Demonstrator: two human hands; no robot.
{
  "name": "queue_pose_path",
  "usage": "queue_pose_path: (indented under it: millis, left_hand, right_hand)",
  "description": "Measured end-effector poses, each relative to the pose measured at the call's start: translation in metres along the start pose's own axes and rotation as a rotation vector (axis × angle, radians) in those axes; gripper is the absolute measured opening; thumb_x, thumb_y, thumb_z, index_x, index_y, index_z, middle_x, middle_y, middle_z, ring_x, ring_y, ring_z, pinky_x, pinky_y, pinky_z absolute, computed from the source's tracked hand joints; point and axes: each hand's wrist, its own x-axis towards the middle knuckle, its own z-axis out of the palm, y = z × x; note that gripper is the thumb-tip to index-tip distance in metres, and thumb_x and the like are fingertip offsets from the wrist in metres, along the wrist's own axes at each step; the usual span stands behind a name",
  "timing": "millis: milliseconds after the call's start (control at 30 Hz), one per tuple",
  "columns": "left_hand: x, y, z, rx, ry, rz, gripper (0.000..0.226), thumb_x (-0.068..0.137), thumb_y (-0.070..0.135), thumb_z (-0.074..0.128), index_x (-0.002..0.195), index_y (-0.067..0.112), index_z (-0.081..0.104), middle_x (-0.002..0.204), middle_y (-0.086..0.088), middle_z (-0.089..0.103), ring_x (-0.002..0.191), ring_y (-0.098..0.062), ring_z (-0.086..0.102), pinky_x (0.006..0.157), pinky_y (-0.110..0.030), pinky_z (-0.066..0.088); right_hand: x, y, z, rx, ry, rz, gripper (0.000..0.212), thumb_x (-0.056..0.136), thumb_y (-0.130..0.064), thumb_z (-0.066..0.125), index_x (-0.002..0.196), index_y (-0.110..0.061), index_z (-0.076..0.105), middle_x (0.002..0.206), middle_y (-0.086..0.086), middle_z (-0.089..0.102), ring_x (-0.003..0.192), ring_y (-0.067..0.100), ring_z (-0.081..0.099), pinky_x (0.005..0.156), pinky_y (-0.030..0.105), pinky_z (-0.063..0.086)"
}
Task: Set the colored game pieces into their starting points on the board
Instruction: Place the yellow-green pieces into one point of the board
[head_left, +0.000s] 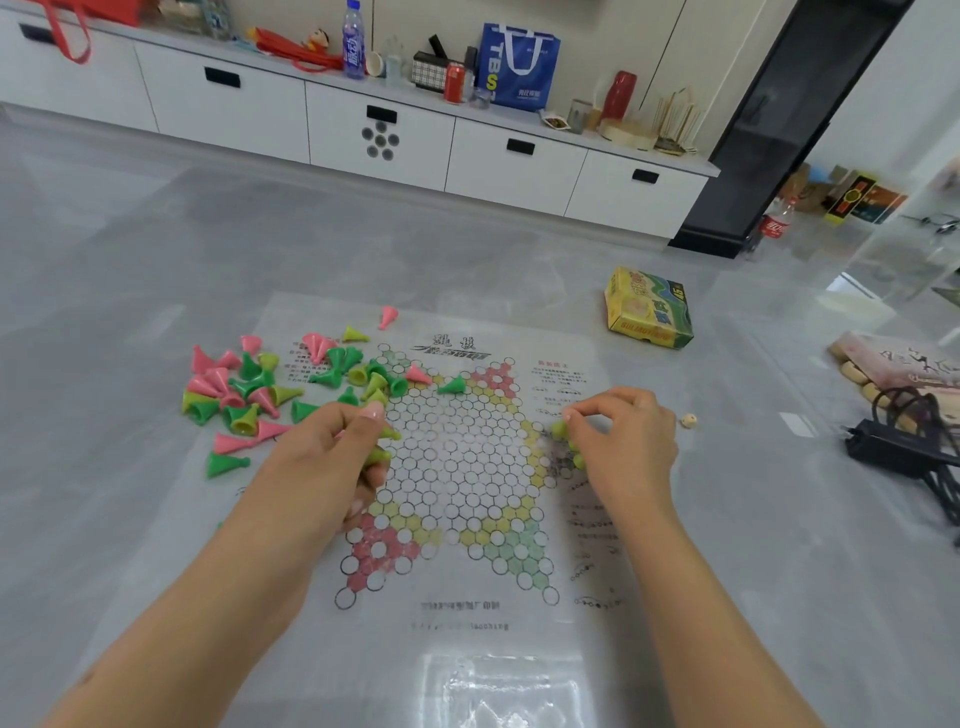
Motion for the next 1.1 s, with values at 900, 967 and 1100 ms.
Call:
queue_pose_path:
  millis: [900,967,1100]
  left_hand:
    - [0.0004,-0.0007,0.0007,0.002,-0.007,-0.004,0.024,0.095,0.032,0.039,0.081,0.018,0.053,0.06,0.0,0.049,0.041,-0.008,0.032,0.039,-0.017,0.028]
    - [0.0001,-0.0007,0.0008,0.01,-0.006,0.0,0.025,0.095,0.032,0.039,0.082,0.017,0.053,0.06,0.001,0.049,0.042,-0.009,0.033,0.04,-0.017,0.029]
    - [-0.0005,-0.0012,0.0002,0.017,-0.003,0.001,0.025,0.094,0.033,0.039,0.082,0.017,0.054,0.06,0.0,0.05,0.045,-0.01,0.033,0.044,-0.02,0.029]
  right_hand:
    - [-0.0019,0.0056,0.0067,0.024,0.029,-0.015,0.011,0.083,-0.03,0.063,0.082,-0.023,0.071,0.111,-0.003,0.056,0.112,0.019,0.041,0.086,0.032,0.028]
    - [-0.0021,0.0056,0.007,0.026,0.029,-0.019,0.01,0.083,-0.03,0.063,0.082,-0.023,0.071,0.112,-0.002,0.055,0.112,0.02,0.041,0.086,0.032,0.029]
    - [-0.0023,0.0056,0.007,0.013,0.024,-0.022,0.01,0.084,-0.031,0.063,0.083,-0.024,0.07,0.113,-0.002,0.055,0.113,0.02,0.04,0.087,0.033,0.029]
